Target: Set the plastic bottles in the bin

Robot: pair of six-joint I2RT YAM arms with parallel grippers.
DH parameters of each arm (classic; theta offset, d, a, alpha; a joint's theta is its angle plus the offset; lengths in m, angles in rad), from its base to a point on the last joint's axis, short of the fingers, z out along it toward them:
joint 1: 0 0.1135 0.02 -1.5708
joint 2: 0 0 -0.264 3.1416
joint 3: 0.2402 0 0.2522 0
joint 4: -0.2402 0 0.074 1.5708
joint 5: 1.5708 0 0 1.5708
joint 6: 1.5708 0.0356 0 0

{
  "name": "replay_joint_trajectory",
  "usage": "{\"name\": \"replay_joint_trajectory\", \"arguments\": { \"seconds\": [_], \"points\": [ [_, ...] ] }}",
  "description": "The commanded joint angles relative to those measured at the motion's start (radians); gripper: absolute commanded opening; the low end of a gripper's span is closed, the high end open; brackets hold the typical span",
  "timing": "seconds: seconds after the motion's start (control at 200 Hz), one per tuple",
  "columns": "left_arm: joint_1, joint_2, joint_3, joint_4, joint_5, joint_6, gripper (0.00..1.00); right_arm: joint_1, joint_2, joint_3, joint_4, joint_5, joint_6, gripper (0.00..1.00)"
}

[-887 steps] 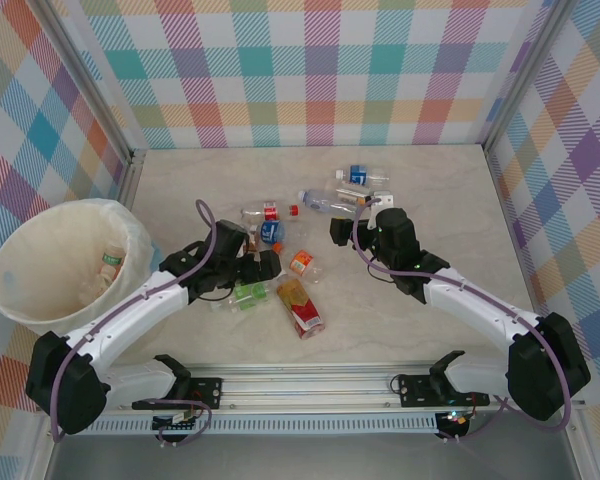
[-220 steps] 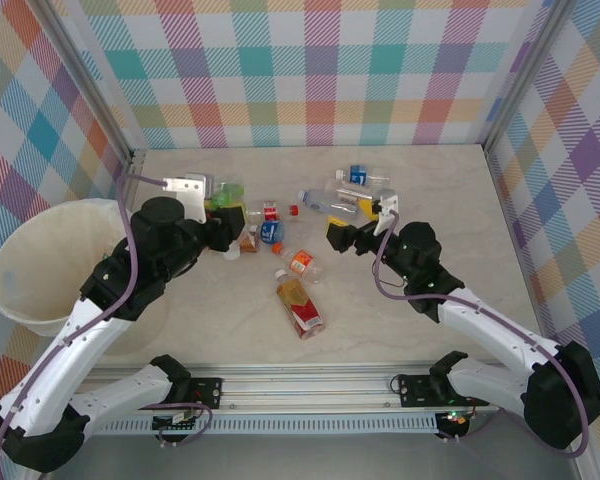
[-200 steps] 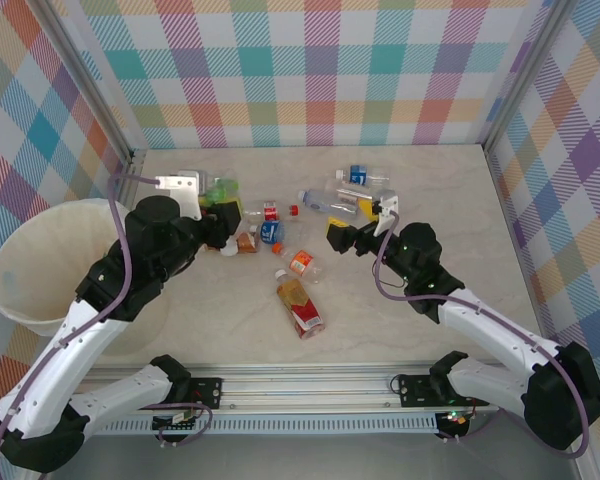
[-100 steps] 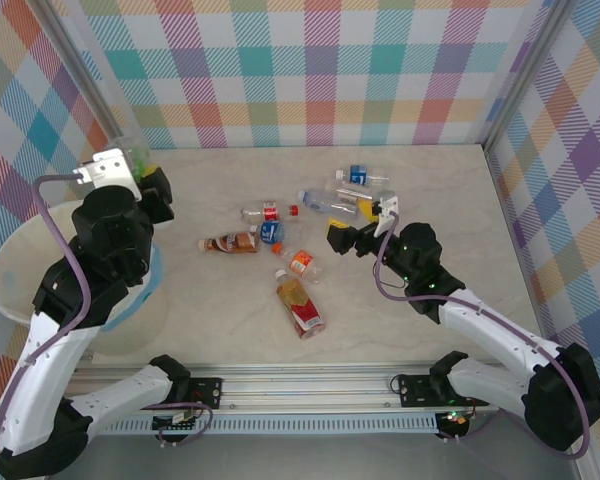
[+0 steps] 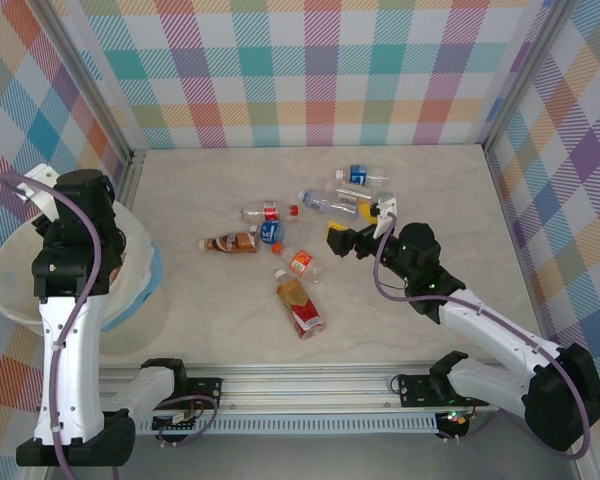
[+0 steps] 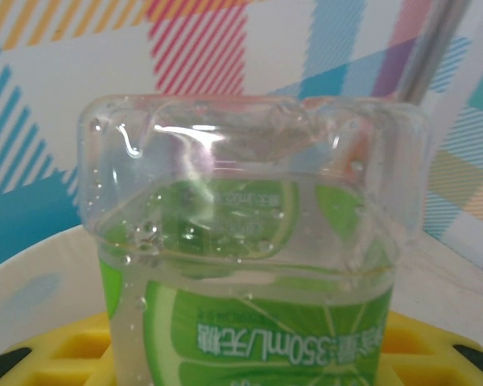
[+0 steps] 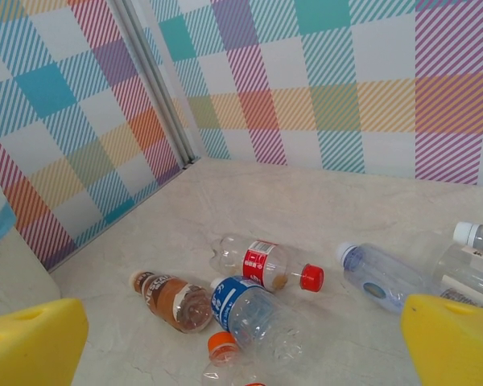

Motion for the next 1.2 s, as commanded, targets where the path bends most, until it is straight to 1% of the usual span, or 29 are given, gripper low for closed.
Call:
{"name": "replay_joint_trajectory", "arguments": {
  "seconds": [0.0,0.105,0.135,0.155,0.22,0.355,0.43,0.515,0.575,0.66,0.69,0.705,0.725,0.76,0.775,0.84,0.875,0.975,1.06,1.135,1.195],
  "points": [
    [0.113,-0.024,-0.041,-0.020,0.028,-0.041,0.00,0.000,-0.038,0.002,-0.001,0.006,-0.016,1.00],
    [0.217,-0.042,-0.070,-0.017,0.033,-0.034,0.00,0.000,-0.054,-0.014,0.000,0.018,-0.016,1.00],
    [0.234,-0.043,-0.077,-0.011,0.032,-0.024,0.00,0.000,-0.057,-0.015,-0.001,0.021,-0.017,1.00],
    [0.270,-0.042,-0.082,-0.008,0.035,-0.020,0.00,0.000,-0.060,-0.016,-0.001,0.020,-0.017,1.00],
    [0.329,-0.033,-0.087,-0.010,0.055,-0.008,0.00,0.000,-0.063,-0.017,-0.006,0.025,-0.025,1.00],
    [0.378,-0.032,-0.108,-0.007,0.062,-0.044,0.00,0.000,-0.066,-0.014,-0.008,0.025,-0.030,1.00],
    [0.406,-0.033,-0.134,0.005,0.039,-0.060,0.00,0.000,-0.065,-0.013,-0.008,0.026,-0.031,1.00],
    [0.435,-0.028,-0.162,0.020,0.042,-0.066,0.00,0.000,-0.063,-0.009,-0.007,0.026,-0.037,1.00],
    [0.437,-0.028,-0.172,0.027,0.033,-0.059,0.15,0.000,-0.063,-0.005,-0.008,0.025,-0.041,1.00],
    [0.437,-0.027,-0.175,0.021,0.019,-0.061,0.18,0.000,-0.063,-0.001,-0.015,0.022,-0.046,1.00],
    [0.438,-0.027,-0.176,0.022,0.012,-0.061,0.21,0.000,-0.062,0.000,-0.019,0.022,-0.045,1.00],
    [0.437,-0.028,-0.176,0.021,0.006,-0.062,0.24,0.000,-0.061,-0.001,-0.019,0.023,-0.044,1.00],
    [0.436,-0.029,-0.178,0.020,0.001,-0.064,0.32,0.000,-0.060,0.000,-0.021,0.023,-0.043,1.00],
    [0.437,-0.036,-0.178,0.019,-0.005,-0.067,0.53,0.000,-0.058,-0.002,-0.025,0.025,-0.042,1.00],
    [0.437,-0.040,-0.180,0.019,-0.006,-0.068,0.60,0.001,-0.059,-0.002,-0.027,0.027,-0.039,1.00],
    [0.437,-0.061,-0.191,0.041,-0.005,-0.058,0.87,0.000,-0.065,-0.010,-0.029,0.056,-0.025,1.00],
    [0.437,-0.073,-0.196,0.050,-0.010,-0.056,0.99,0.000,-0.068,-0.017,-0.023,0.068,-0.022,1.00],
    [0.437,-0.089,-0.197,0.055,-0.019,-0.054,1.00,0.000,-0.074,-0.031,-0.013,0.079,-0.025,1.00],
    [0.437,-0.080,-0.189,0.043,0.014,-0.058,1.00,0.000,-0.067,-0.024,-0.031,0.070,-0.029,1.00],
    [0.437,-0.078,-0.184,0.041,0.091,-0.057,1.00,0.000,-0.054,-0.016,-0.050,0.056,-0.036,1.00],
    [0.438,-0.092,-0.191,0.063,0.204,-0.023,1.00,0.001,-0.037,-0.013,-0.066,0.046,-0.044,1.00]
  ]
}}
